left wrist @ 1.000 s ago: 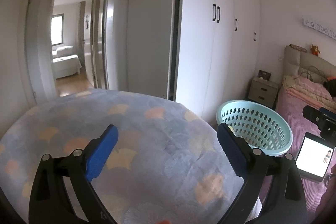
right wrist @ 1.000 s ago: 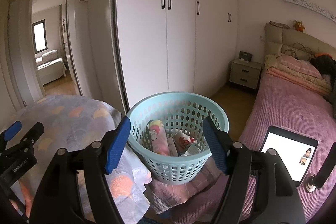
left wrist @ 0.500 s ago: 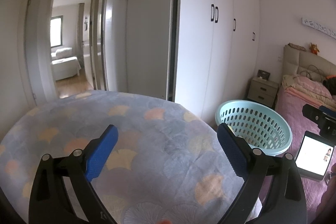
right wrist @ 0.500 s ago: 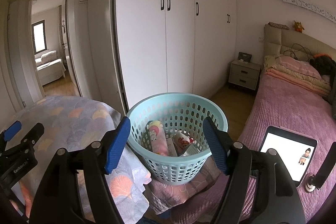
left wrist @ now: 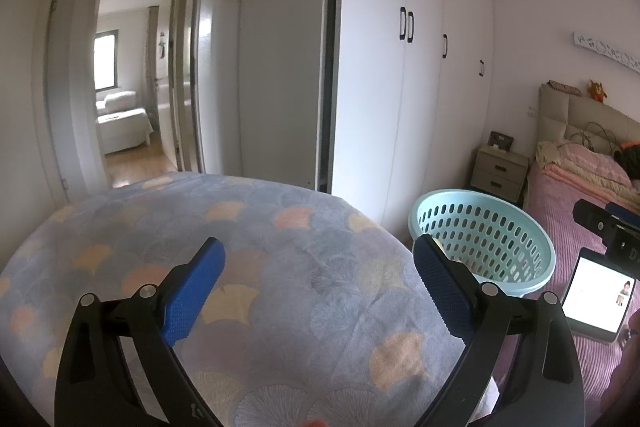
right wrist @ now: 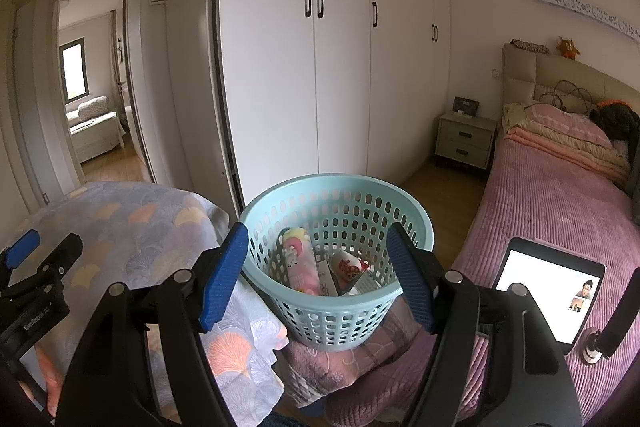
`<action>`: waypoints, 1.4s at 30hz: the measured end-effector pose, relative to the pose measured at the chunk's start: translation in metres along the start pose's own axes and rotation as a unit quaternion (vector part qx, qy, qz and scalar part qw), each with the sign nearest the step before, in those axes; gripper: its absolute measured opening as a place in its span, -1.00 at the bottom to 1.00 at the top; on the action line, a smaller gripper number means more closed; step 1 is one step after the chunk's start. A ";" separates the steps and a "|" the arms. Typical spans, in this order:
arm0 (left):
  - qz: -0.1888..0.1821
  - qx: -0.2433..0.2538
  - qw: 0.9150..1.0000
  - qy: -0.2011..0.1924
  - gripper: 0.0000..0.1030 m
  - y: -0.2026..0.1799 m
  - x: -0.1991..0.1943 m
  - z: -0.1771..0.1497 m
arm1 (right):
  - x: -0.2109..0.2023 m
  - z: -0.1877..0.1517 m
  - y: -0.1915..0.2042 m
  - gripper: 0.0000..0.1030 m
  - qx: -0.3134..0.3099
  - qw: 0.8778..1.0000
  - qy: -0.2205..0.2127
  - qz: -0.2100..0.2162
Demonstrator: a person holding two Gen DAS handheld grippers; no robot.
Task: Collect trash
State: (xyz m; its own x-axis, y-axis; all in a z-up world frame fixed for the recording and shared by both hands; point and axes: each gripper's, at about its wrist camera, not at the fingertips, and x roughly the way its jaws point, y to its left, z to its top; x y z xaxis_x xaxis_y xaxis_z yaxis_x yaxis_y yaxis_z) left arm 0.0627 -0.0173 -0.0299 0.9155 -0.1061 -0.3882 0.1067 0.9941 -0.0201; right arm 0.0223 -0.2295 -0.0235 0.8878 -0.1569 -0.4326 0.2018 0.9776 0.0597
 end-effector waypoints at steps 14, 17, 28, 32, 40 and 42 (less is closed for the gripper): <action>0.002 0.000 1.000 -0.004 0.79 0.001 -0.001 0.001 | -0.001 0.000 0.000 0.32 0.000 1.000 0.000 -0.001; 0.001 -0.001 1.000 -0.004 0.79 0.001 -0.001 0.001 | -0.001 0.000 0.001 0.32 0.000 1.000 -0.001 -0.002; 0.002 0.001 1.000 -0.005 0.79 0.001 -0.001 0.001 | -0.002 -0.002 0.004 0.32 -0.004 1.000 0.002 -0.001; 0.002 0.003 1.000 0.000 0.79 0.000 -0.001 0.000 | -0.003 0.004 0.003 0.32 0.003 1.000 0.001 0.001; 0.000 0.009 1.000 0.001 0.79 -0.003 -0.003 0.000 | -0.011 0.015 0.002 0.32 -0.005 0.999 -0.025 -0.035; 0.002 0.011 1.000 0.007 0.79 -0.004 -0.001 -0.001 | -0.011 0.018 0.001 0.32 0.001 0.999 -0.019 -0.030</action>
State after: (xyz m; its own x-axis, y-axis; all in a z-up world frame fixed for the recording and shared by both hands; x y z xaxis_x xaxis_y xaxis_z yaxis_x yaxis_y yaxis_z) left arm 0.0607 -0.0211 -0.0304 0.9109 -0.1009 -0.4002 0.1111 0.9938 0.0024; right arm 0.0203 -0.2299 -0.0031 0.8893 -0.2203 -0.4008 0.2559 0.9660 0.0367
